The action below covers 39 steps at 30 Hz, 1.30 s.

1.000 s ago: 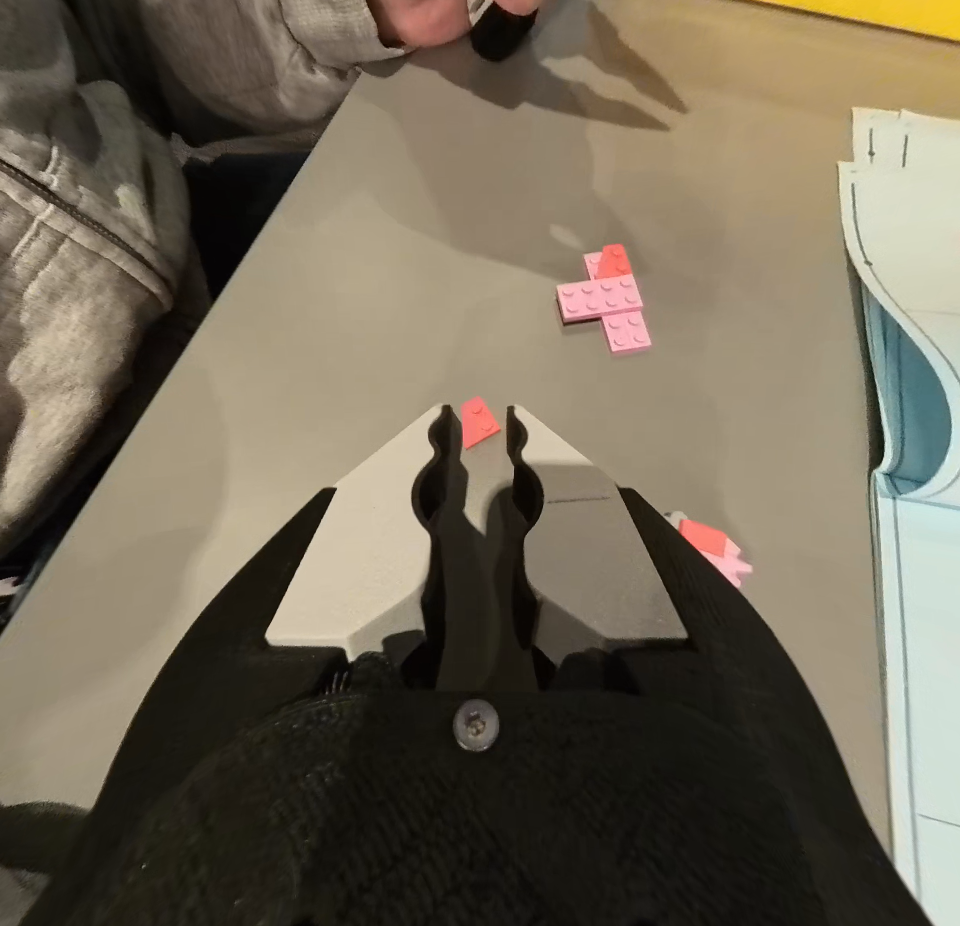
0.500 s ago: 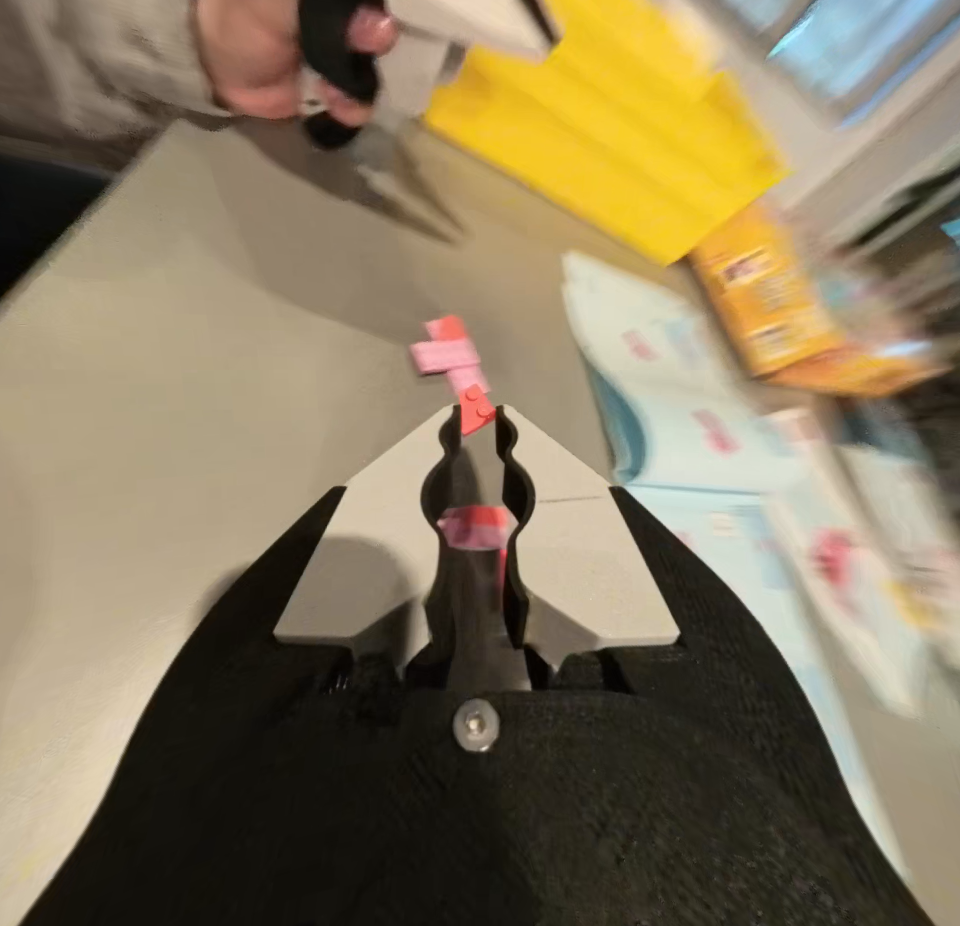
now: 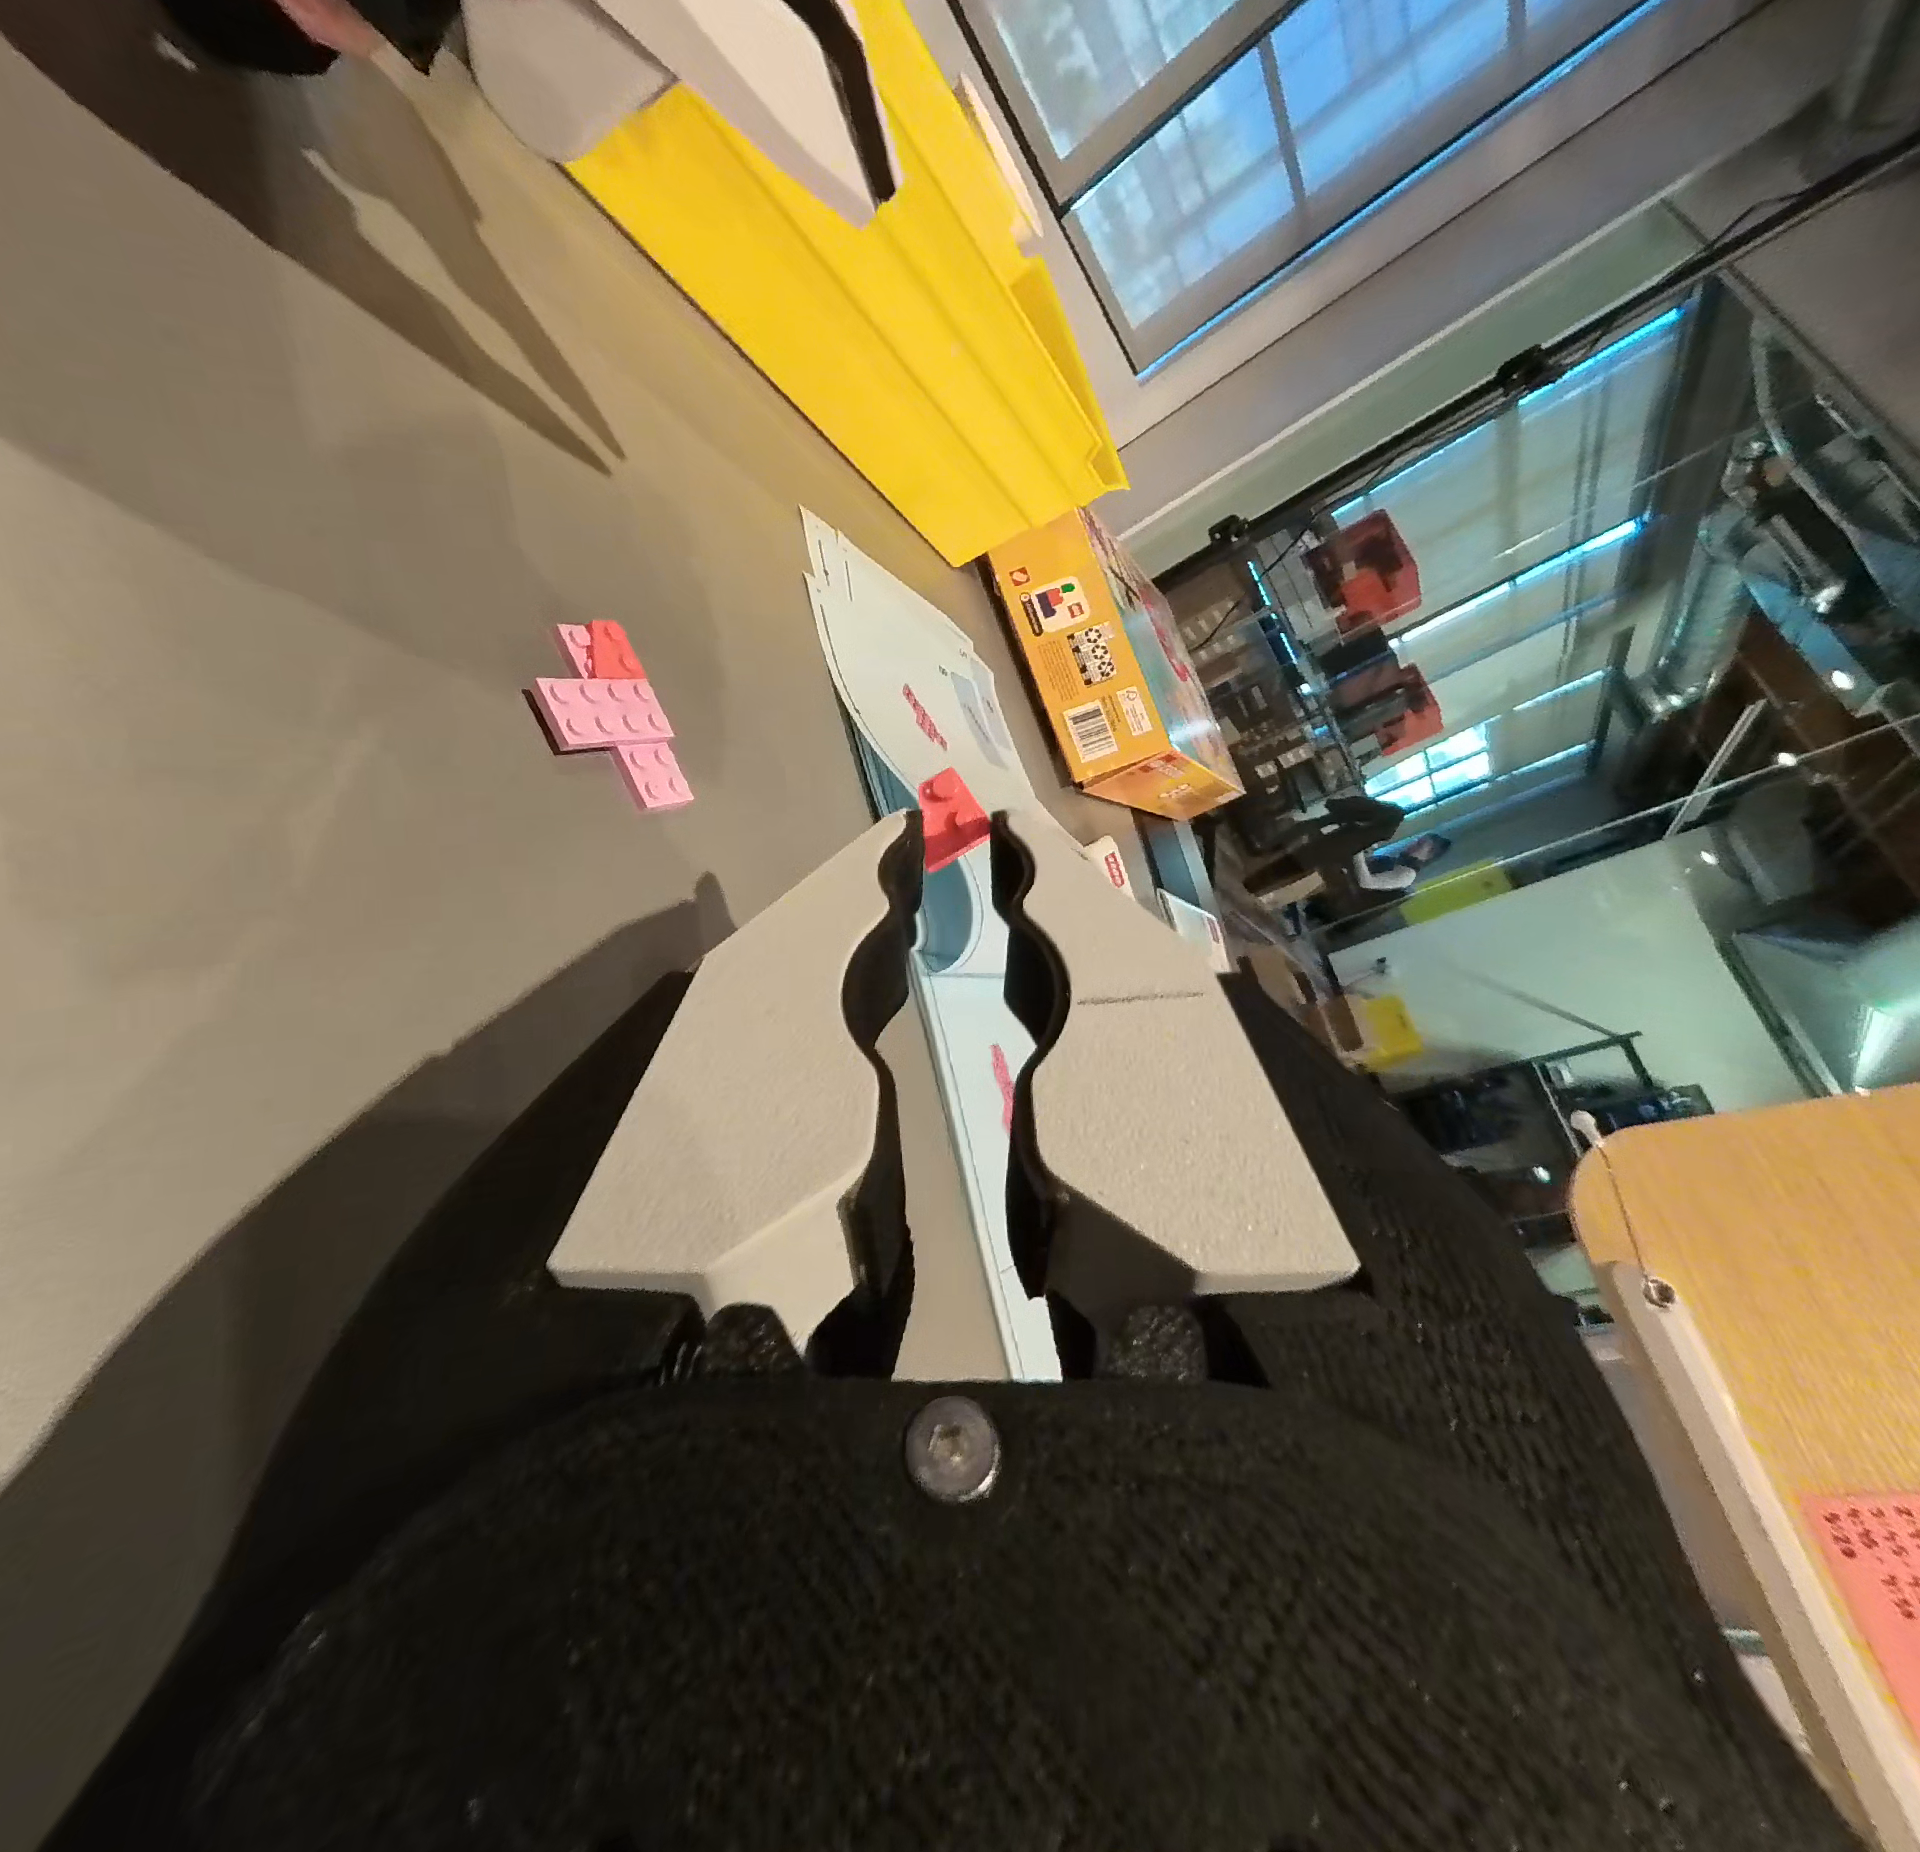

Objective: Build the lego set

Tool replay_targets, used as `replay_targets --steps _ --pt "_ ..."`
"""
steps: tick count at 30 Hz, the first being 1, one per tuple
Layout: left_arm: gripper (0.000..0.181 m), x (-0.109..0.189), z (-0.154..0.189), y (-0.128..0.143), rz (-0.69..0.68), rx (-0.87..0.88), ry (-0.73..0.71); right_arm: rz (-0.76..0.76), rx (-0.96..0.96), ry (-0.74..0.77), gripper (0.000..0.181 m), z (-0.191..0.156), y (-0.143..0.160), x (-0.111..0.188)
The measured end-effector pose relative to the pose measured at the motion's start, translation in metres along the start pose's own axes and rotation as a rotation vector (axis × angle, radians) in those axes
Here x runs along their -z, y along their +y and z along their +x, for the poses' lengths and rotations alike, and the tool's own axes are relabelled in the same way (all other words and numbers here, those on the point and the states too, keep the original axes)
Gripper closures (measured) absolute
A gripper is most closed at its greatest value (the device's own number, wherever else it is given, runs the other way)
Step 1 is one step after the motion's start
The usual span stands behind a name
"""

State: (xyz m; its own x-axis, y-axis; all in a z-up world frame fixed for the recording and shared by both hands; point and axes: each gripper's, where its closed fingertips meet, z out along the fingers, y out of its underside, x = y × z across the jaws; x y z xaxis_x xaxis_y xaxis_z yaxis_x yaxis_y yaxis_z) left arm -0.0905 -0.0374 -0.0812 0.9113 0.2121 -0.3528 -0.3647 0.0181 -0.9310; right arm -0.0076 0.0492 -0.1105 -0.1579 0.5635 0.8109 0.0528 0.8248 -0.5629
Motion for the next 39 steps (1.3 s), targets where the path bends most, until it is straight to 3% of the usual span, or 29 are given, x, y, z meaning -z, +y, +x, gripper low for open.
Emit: replay_targets --steps 16,19,26,39 --pt "0.180 -0.002 0.021 0.002 -0.027 -0.263 0.003 0.030 -0.037 -0.067 0.170 -0.010 -0.006 -0.001" --pt "0.181 -0.001 0.027 -0.001 -0.010 -0.327 0.003 0.037 -0.053 -0.160 0.170 -0.024 -0.006 -0.001" --pt "0.181 -0.001 0.031 0.001 -0.017 -0.364 0.012 0.083 -0.232 -0.550 0.170 -0.069 -0.010 0.014" --pt "0.181 -0.002 0.028 0.002 -0.018 -0.321 0.014 0.027 -0.279 -0.681 0.170 -0.091 -0.003 0.016"
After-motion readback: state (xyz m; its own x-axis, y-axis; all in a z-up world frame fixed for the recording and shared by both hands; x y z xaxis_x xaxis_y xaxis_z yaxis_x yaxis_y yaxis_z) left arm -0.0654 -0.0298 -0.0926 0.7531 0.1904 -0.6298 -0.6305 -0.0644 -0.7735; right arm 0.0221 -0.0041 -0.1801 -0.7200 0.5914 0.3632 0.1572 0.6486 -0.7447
